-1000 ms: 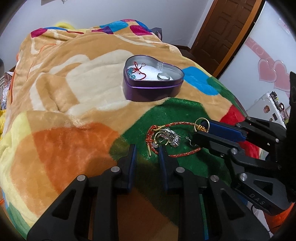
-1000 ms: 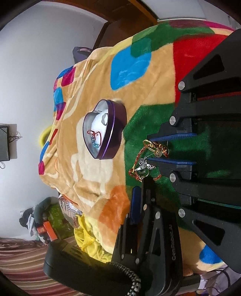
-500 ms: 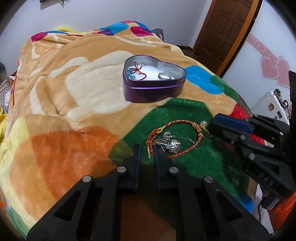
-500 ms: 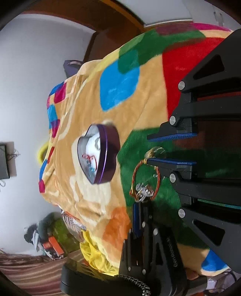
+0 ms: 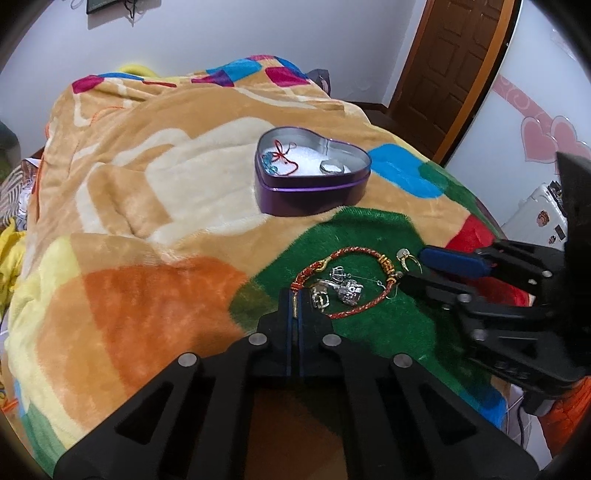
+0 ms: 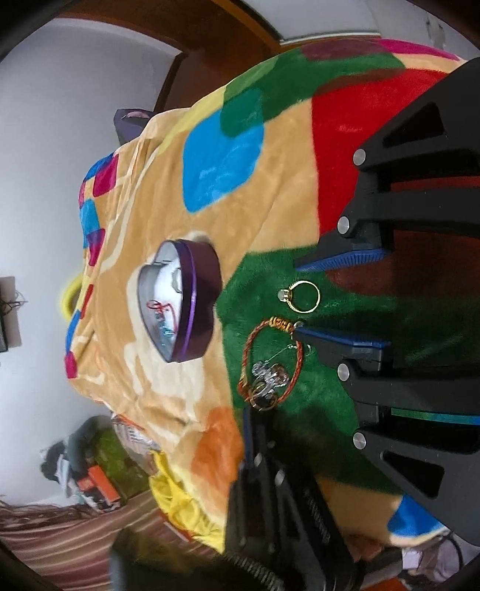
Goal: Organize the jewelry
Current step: 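Grasp the gold stone ring with the right gripper while the left gripper grasps the red braided bracelet, then carry the gold ring and red braided bracelet over the heart tin with both grippers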
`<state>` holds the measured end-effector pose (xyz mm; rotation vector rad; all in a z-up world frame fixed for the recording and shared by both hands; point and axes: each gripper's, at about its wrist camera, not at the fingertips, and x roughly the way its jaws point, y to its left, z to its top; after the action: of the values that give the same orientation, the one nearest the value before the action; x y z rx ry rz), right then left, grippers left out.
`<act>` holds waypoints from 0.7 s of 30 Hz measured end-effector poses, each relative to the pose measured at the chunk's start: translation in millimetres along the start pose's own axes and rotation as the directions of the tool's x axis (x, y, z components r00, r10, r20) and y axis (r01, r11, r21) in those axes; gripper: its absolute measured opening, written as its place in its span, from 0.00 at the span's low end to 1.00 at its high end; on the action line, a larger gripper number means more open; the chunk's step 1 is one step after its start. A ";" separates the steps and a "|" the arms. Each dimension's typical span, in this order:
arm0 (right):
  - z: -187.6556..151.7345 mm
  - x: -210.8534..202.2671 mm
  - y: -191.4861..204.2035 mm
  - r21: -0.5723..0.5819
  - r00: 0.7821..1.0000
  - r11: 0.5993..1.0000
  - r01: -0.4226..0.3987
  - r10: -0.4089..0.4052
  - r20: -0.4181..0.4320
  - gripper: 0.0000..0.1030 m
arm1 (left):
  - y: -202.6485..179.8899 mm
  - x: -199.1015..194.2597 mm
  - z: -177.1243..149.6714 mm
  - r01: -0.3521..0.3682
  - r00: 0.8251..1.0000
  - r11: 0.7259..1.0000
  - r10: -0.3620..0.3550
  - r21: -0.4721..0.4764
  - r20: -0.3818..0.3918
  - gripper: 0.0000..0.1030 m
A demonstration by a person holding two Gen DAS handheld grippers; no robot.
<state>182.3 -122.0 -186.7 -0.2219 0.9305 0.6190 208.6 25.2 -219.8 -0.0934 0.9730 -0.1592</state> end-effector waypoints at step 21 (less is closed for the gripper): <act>12.2 -23.9 3.7 -0.002 0.995 1.000 -0.001 0.001 0.099 0.17 | 5.6 -52.8 21.3 -0.007 0.991 1.000 0.009 -0.011 0.133 0.00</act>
<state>177.8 -123.3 -160.0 -0.1911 0.8348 0.6262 197.6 40.1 -165.7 -0.1085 0.8415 -0.1389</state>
